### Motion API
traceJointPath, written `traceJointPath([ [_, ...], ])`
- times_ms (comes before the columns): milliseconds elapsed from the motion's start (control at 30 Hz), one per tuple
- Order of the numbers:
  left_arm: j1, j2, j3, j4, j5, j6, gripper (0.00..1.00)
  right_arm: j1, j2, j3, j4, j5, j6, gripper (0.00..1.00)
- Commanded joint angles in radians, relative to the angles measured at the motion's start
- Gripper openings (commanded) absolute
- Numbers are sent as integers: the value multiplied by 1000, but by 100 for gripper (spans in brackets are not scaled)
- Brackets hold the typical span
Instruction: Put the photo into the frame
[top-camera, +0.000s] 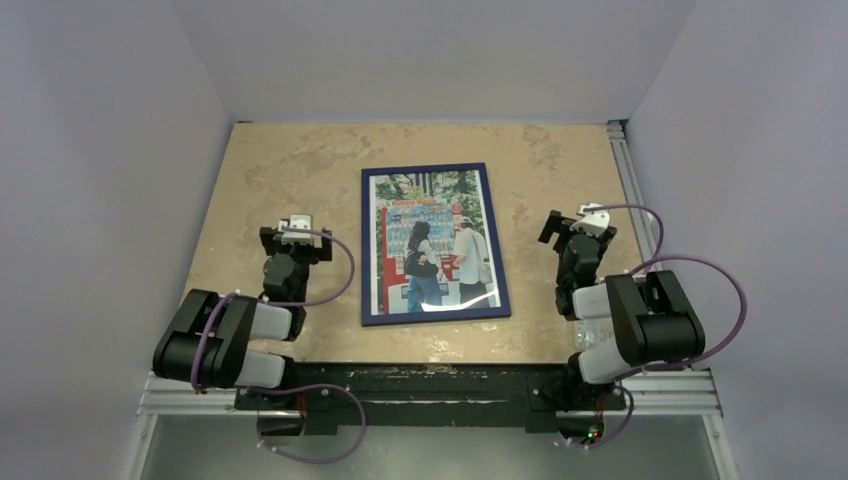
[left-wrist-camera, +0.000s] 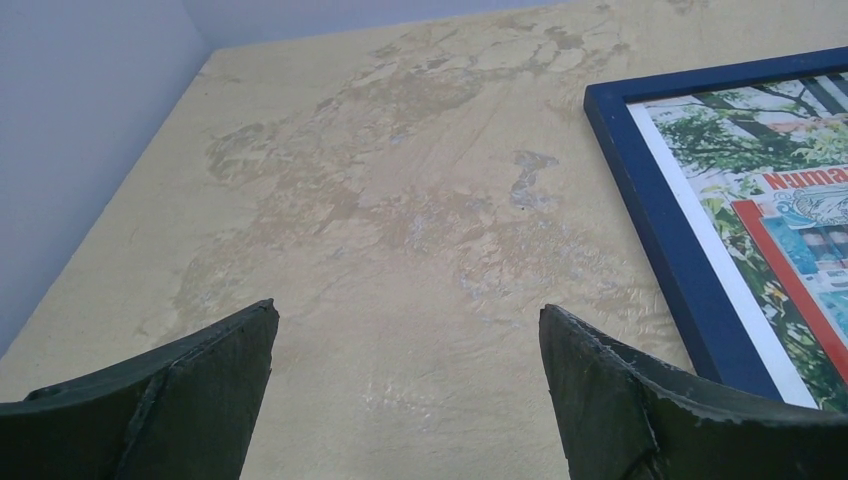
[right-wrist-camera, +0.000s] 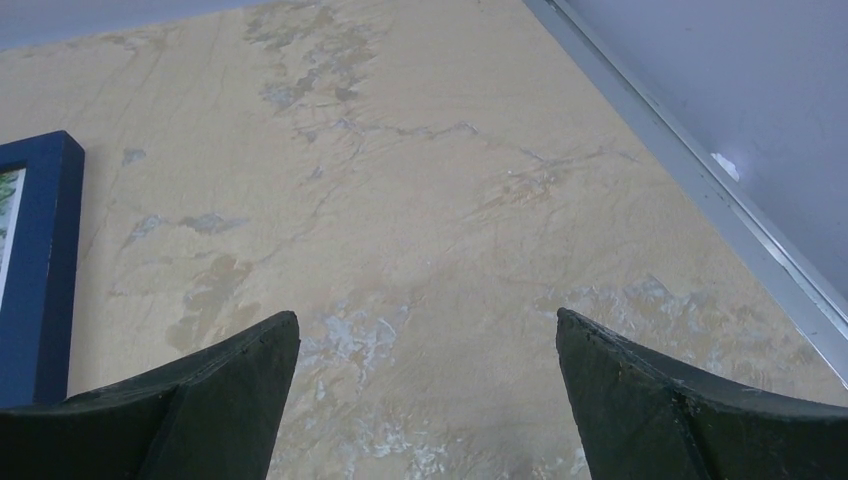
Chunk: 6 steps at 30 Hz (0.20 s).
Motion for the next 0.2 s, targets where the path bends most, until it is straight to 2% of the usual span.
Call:
traceJointPath([
  [0,1,1,20,56,36,14,100,-1,-1,18,30,-6,-4,97],
  [100,5,-24,49,-27,33,1,100,-1,-1,17,33,-5,-5,97],
  [167,6,-10,30,25,5,-10,100,-1,0,17,36,-5,-7,97],
])
